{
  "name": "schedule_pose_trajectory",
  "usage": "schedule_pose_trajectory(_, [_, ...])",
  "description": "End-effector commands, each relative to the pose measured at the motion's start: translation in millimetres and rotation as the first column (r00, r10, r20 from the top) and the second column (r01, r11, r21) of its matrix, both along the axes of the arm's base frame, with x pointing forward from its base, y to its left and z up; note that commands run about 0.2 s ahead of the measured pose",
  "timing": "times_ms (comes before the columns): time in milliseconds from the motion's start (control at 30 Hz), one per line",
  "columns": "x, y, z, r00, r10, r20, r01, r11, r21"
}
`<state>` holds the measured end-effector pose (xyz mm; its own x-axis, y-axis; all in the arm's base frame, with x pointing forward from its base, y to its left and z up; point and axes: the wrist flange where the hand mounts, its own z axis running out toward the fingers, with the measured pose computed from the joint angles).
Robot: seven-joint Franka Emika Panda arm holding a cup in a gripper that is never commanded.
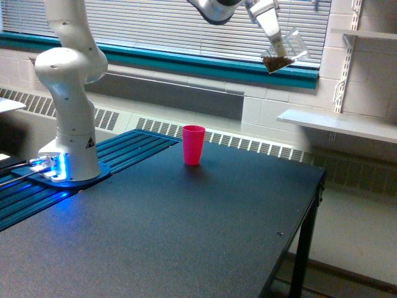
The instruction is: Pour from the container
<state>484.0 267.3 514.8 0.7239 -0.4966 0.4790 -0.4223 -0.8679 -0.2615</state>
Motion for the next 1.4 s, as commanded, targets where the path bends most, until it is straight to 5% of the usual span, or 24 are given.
schedule_pose_trajectory(33, [-18.6, 25.6, 31.4, 0.998, 0.045, 0.046, -0.043, 0.999, -0.033])
schedule_pose_trajectory(67, [-23.0, 31.2, 31.1, 0.998, 0.039, 0.053, -0.039, 0.999, -0.009])
schedule_pose_trajectory(233, [-45.2, 56.1, 1.9, 0.998, 0.065, -0.004, -0.065, 0.997, -0.032])
schedule_pose_trajectory(600, [-72.2, 88.2, -33.1, 0.998, 0.064, -0.028, -0.064, 0.998, -0.015])
schedule_pose_trajectory(1233, [-132.5, 90.5, -9.6, 0.998, 0.055, -0.026, -0.057, 0.996, -0.072])
schedule_pose_trajectory(1400, [-144.9, 102.8, -31.6, 0.997, 0.062, -0.049, -0.064, 0.997, -0.05])
